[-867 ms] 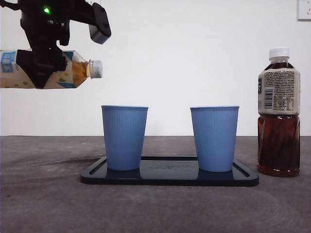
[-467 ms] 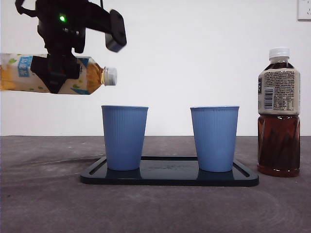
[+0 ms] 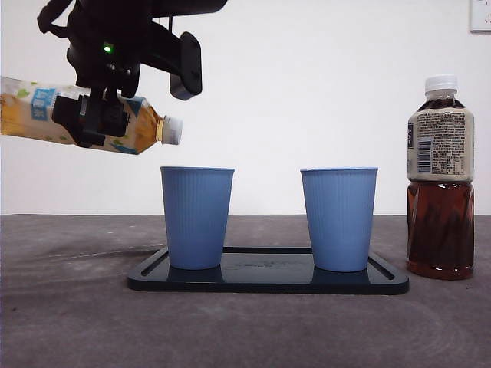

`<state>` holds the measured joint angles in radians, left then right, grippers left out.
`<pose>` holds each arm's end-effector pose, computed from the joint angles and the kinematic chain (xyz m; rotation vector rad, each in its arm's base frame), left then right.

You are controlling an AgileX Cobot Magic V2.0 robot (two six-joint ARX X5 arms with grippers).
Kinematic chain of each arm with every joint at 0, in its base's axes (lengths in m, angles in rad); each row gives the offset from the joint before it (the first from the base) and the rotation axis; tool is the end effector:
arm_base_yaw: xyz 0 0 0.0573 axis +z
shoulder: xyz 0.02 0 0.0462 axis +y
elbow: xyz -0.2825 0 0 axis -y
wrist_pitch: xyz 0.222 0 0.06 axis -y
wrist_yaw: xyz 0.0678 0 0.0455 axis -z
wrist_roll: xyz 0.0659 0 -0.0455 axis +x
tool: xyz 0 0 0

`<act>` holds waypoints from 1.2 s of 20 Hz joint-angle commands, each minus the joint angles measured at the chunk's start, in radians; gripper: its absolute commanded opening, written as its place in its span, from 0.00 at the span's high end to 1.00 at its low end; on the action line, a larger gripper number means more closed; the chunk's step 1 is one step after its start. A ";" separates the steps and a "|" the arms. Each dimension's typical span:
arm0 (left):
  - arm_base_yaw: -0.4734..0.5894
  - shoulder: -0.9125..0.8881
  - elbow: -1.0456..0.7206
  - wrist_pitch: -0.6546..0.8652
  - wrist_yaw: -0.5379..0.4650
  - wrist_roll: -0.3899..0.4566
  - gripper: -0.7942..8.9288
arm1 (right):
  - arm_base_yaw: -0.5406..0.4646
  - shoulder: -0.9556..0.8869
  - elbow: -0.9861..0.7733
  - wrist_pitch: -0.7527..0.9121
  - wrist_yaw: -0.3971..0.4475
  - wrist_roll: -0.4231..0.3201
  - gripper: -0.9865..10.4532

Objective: Pour the drink into the cup

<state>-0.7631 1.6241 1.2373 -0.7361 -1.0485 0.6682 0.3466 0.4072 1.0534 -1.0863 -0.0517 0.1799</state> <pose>0.2613 -0.1708 0.2667 1.5209 0.7935 0.0136 0.0201 0.0109 0.3400 0.1096 0.4718 0.3510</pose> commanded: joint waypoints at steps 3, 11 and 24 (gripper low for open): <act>-0.025 0.013 0.032 0.019 -0.034 0.009 0.67 | 0.005 0.002 0.016 0.008 0.003 -0.012 0.49; -0.026 0.013 0.032 0.019 -0.037 0.009 0.67 | 0.005 0.002 0.016 0.003 0.000 -0.011 0.49; -0.028 -0.121 0.032 0.022 0.117 -0.516 0.67 | 0.005 0.002 0.016 -0.008 0.000 -0.012 0.49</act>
<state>-0.7818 1.5135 1.2373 -0.7300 -0.9108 0.2623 0.3466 0.4072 1.0534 -1.0996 -0.0521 0.1799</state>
